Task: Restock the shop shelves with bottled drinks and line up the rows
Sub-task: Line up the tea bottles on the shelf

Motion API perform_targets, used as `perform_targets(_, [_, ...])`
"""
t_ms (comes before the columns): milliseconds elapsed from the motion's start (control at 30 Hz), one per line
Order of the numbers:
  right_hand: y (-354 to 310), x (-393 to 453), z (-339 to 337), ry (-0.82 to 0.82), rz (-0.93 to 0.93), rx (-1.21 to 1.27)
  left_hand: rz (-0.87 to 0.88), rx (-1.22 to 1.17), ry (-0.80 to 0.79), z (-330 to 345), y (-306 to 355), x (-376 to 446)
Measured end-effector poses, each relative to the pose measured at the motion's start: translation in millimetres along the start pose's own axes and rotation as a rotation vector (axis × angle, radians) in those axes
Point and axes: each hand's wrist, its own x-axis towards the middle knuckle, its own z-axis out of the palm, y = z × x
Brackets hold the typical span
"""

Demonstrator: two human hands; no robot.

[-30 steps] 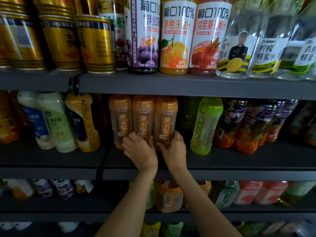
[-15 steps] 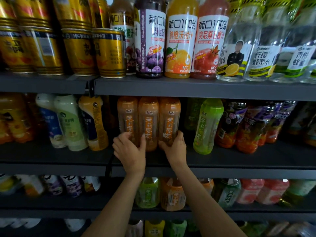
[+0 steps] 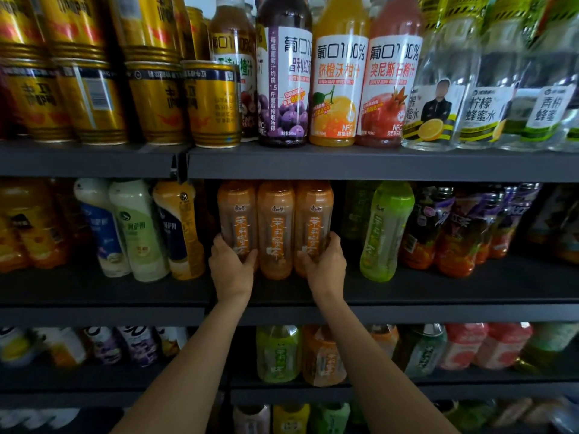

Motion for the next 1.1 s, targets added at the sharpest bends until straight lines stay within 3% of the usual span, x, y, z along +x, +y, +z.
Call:
perform_targets(267, [-7.1, -5.7, -7.9, -0.04, 0.007, -0.055, 0.011, 0.045, -0.03, -9.7, 0.5, -7.0])
perform_targets(333, [-5.4, -13.6, -25.4, 0.041, -0.051, -0.068, 0.095, 0.052, 0.058, -13.5, 5.8, -22.1])
perform_targets(400, [-3.5, -21.3, -51.5, 0.226, -0.136, -0.085, 0.239, 0.025, 0.143, -14.8, 13.7, -42.1])
perform_targets(467, [4.4, -15.4, -78.7, 0.364, -0.11, -0.097, 0.325, -0.028, 0.11, -7.9, 23.7, -62.7])
perform_targets(500, [11.8, -7.2, -89.8, 0.358, -0.043, -0.101, 0.367, -0.042, 0.061, -2.5, 28.7, -74.1])
perform_targets(600, [32.9, 21.9, -110.3, 0.109, 0.112, -0.095, 0.487, -0.001, -0.095, 22.6, 45.6, -101.4])
perform_targets(667, [41.6, 31.8, -114.3, -0.045, 0.141, -0.123, 0.477, 0.02, -0.186, 43.5, 56.0, -112.3])
perform_targets(833, [51.6, 49.2, -113.4, -0.109, 0.006, -0.278, 0.404, 0.062, -0.455, 100.4, 71.7, -124.0])
perform_targets(1100, [57.5, 77.6, -95.8, -0.262, -0.1, -0.233, 0.207, 0.023, -0.385, 139.2, 80.0, -96.8])
